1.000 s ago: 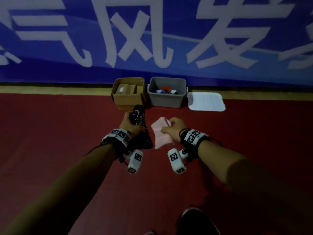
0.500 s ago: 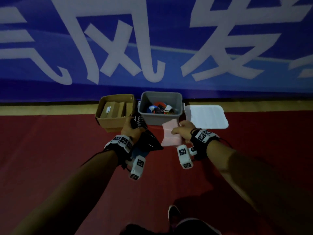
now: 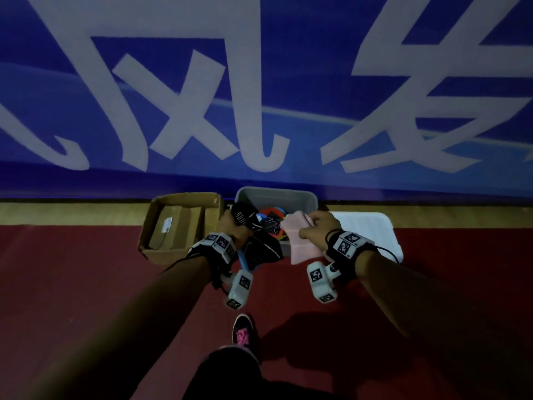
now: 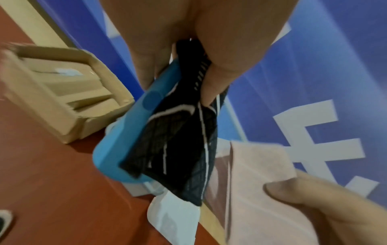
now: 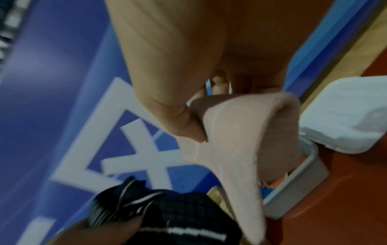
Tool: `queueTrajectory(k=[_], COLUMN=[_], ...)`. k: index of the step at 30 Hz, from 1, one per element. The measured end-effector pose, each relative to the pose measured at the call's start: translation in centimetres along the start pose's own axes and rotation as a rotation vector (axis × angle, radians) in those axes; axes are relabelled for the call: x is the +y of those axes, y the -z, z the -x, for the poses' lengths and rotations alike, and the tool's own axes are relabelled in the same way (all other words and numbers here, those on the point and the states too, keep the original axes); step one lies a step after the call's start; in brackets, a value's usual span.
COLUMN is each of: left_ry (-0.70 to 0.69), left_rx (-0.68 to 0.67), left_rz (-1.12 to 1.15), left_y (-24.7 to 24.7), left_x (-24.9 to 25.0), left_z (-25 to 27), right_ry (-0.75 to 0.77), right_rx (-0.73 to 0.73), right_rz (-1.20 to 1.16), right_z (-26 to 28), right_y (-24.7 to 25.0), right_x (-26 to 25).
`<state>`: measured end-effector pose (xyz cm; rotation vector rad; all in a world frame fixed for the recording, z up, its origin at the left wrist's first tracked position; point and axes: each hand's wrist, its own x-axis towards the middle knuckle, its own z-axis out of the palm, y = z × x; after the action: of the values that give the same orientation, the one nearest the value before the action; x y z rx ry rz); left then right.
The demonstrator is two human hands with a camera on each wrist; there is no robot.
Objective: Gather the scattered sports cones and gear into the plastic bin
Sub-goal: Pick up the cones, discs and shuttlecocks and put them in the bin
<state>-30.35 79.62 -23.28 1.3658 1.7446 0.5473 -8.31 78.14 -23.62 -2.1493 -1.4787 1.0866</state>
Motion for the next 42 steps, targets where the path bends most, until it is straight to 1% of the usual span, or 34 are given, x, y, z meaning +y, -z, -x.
queueTrajectory(k=[3, 5, 6, 7, 9, 11, 12, 13, 14, 16, 19, 21, 23, 24, 25, 29, 32, 33, 35, 38, 40, 42], left_ry=[0.026, 0.022, 0.004, 0.007, 0.006, 0.020, 0.013, 0.039, 0.074, 0.093, 0.155, 0.223, 0.295, 0.353, 0.396, 0.490, 0.555, 0.583, 0.624, 0.655, 0.666, 0.688], left_rx=[-0.073, -0.120, -0.121, -0.124, -0.134, -0.128, -0.106, -0.095, -0.073, -0.007, 0.069, 0.138, 0.205, 0.246, 0.280, 0.395, 0.487, 0.522, 0.572, 0.666, 0.757, 0.838], left_rz=[-0.048, -0.126, -0.159, -0.143, -0.130, -0.190, -0.222, -0.206, -0.170, -0.113, -0.053, 0.002, 0.031, 0.053, 0.086, 0.213, 0.313, 0.354, 0.404, 0.492, 0.554, 0.629], left_y=[1.5, 1.3, 1.3, 1.1, 0.6, 0.3, 0.1, -0.1, -0.3, -0.3, 0.5, 2.2, 3.9, 5.1, 6.0, 9.7, 12.2, 13.0, 13.6, 14.9, 16.4, 17.7], left_x=[1.9, 2.7, 3.0, 3.5, 5.2, 7.0, 7.8, 8.2, 8.5, 9.1, 8.9, 8.0, 7.2, 6.3, 5.3, 1.6, -1.4, -3.0, -5.2, -8.9, -12.1, -15.2], left_z=[-6.9, -12.1, -13.6, -15.3, -18.6, -20.8, -21.9, -23.5, -24.5, -26.6, -28.4, -28.8, -28.4, -27.8, -27.1, -22.9, -18.4, -16.2, -13.3, -7.3, -1.4, 4.4], right_ry=[-0.044, -0.059, -0.045, -0.030, 0.001, 0.031, 0.048, 0.064, 0.065, 0.063, 0.082, 0.104, 0.131, 0.160, 0.185, 0.261, 0.338, 0.372, 0.416, 0.492, 0.544, 0.593], right_rx=[0.080, 0.116, 0.120, 0.120, 0.116, 0.090, 0.071, 0.035, -0.022, -0.120, -0.206, -0.255, -0.260, -0.289, -0.324, -0.501, -0.608, -0.652, -0.717, -0.809, -0.898, -0.958], right_rz=[-0.023, -0.027, -0.015, -0.006, 0.005, 0.007, 0.010, 0.020, 0.020, 0.014, 0.051, 0.098, 0.105, 0.108, 0.114, 0.163, 0.226, 0.243, 0.255, 0.255, 0.260, 0.282], right_z=[-5.0, -8.3, -9.2, -10.5, -14.0, -17.5, -19.2, -21.1, -23.1, -26.3, -30.7, -33.1, -34.2, -34.5, -34.4, -32.7, -29.7, -27.4, -23.6, -15.6, -8.6, -2.0], right_y=[1.1, 2.1, 2.3, 2.7, 3.4, 3.9, 4.1, 4.3, 4.4, 4.7, 4.7, 3.7, 2.7, 1.6, 0.4, -5.0, -10.1, -12.0, -14.1, -17.7, -21.5, -25.2], right_x=[-2.6, -4.2, -4.9, -5.6, -6.5, -7.1, -7.4, -7.9, -8.4, -9.8, -11.8, -13.9, -15.8, -17.1, -18.3, -21.9, -23.8, -24.7, -26.1, -28.1, -29.1, -29.6])
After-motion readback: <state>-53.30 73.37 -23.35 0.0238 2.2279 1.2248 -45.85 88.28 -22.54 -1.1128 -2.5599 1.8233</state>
